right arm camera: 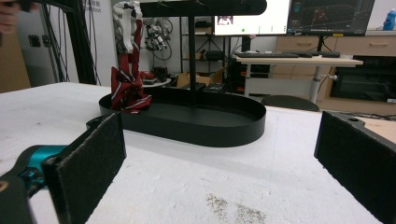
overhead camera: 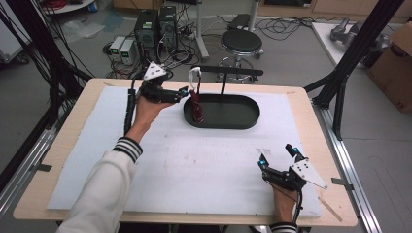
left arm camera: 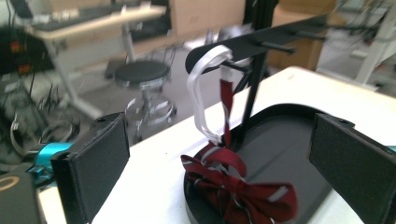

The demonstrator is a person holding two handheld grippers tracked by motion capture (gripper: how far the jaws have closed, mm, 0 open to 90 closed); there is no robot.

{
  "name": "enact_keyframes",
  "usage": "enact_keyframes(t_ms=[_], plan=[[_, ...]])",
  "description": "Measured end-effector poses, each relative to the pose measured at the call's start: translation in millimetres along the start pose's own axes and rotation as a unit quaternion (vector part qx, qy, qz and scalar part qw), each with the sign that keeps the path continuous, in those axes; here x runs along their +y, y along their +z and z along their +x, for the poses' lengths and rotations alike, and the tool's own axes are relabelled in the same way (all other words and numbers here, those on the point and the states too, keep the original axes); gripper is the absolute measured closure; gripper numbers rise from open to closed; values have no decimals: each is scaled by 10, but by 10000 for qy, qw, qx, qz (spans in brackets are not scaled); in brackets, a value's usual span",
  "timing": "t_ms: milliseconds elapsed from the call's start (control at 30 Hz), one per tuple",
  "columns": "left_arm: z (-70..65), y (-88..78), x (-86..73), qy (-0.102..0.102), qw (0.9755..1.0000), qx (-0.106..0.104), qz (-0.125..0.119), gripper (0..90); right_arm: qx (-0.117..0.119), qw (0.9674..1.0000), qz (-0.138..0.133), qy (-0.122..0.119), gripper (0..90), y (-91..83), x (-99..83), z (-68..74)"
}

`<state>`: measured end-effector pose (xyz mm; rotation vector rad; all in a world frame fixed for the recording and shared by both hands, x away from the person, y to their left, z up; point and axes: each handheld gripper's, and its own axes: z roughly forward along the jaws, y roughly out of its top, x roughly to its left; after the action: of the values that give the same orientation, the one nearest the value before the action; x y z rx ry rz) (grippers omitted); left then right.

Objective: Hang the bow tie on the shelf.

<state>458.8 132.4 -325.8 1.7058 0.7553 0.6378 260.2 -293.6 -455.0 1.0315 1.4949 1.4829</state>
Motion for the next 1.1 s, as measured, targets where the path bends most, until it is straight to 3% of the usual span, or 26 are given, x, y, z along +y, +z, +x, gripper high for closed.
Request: enact_keyframes(t_ms=[200,300,533,700,900,1100], plan=[[62,-544,-277,-49,9990,-234,-371,55,1,10000,-6,-17,10,0,0,4],[121,-800,-458,-49,9987,-287,-408,55,-5,10000,-6,-8,10,0,0,3],[255,-1339,-923,-198,9981,-198,-542,55,-9,10000,-2,3,10,0,0,3],[258,-1697,-1241,-271,9967,-149,-751,55,-14,10000,-2,7,10,0,0,2],[198,-1970,-1587,-363,9953,-81,-889,55,-24,10000,-3,11,10,0,-1,2],[183,-2068,-1786,-462,9924,37,-1136,55,-25,10000,-3,11,10,0,-1,2]])
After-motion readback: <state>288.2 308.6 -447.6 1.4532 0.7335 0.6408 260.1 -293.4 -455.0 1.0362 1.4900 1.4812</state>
